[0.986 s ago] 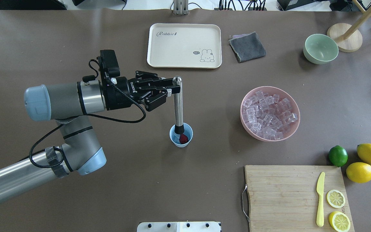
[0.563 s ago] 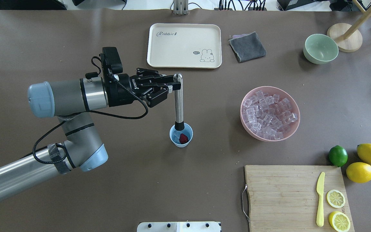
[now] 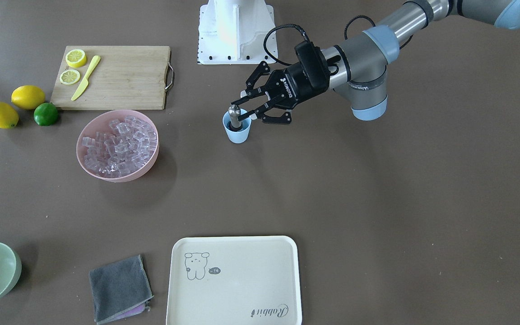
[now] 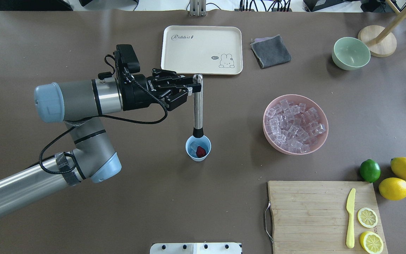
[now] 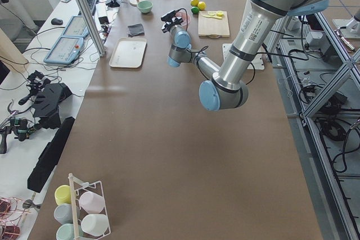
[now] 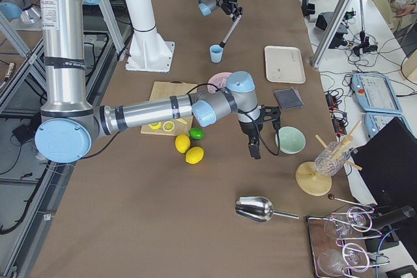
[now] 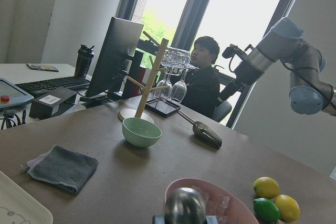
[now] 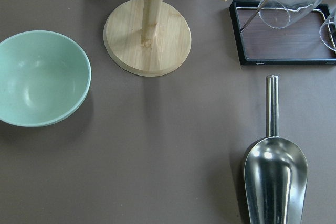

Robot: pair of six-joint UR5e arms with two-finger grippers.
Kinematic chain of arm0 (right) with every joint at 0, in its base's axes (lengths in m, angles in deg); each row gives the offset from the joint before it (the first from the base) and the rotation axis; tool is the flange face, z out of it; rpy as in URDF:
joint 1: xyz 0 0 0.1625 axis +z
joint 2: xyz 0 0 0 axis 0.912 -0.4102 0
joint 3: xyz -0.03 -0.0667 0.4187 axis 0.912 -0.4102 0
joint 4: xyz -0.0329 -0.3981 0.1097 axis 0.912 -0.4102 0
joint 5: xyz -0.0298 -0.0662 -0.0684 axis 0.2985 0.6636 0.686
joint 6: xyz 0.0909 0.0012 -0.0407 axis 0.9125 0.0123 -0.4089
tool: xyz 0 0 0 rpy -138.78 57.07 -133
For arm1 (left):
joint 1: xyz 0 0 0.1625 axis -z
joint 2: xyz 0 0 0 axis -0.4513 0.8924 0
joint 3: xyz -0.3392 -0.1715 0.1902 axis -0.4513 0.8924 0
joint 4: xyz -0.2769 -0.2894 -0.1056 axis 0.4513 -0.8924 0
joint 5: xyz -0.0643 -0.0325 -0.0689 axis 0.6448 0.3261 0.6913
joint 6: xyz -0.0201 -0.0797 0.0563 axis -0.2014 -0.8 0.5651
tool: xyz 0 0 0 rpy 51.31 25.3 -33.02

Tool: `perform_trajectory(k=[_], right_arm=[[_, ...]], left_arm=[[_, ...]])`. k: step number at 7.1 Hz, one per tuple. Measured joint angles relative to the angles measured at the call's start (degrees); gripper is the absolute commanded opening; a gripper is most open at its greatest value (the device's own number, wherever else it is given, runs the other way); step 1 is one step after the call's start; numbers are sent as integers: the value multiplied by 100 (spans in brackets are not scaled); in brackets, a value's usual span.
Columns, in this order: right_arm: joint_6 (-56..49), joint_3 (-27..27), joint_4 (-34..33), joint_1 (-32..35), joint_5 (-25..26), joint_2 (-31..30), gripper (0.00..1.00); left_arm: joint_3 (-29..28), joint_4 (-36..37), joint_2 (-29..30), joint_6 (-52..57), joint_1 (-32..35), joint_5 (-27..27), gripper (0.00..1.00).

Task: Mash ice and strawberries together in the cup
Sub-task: 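Push the pestle deeper into the cup contents with the left gripper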

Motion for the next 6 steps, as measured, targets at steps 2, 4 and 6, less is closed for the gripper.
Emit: perform_trajectory(k=[2, 4, 6], right_arm=[[-1, -22, 0, 0, 0, 15, 100], [-1, -25, 0, 0, 0, 20, 100], [-1, -16, 2, 0, 0, 20, 100]], left_arm=[[-22, 3, -14, -1, -13, 10, 0], [-18, -25, -34, -7, -49, 16, 0], [1, -37, -39, -11, -63, 8, 0]])
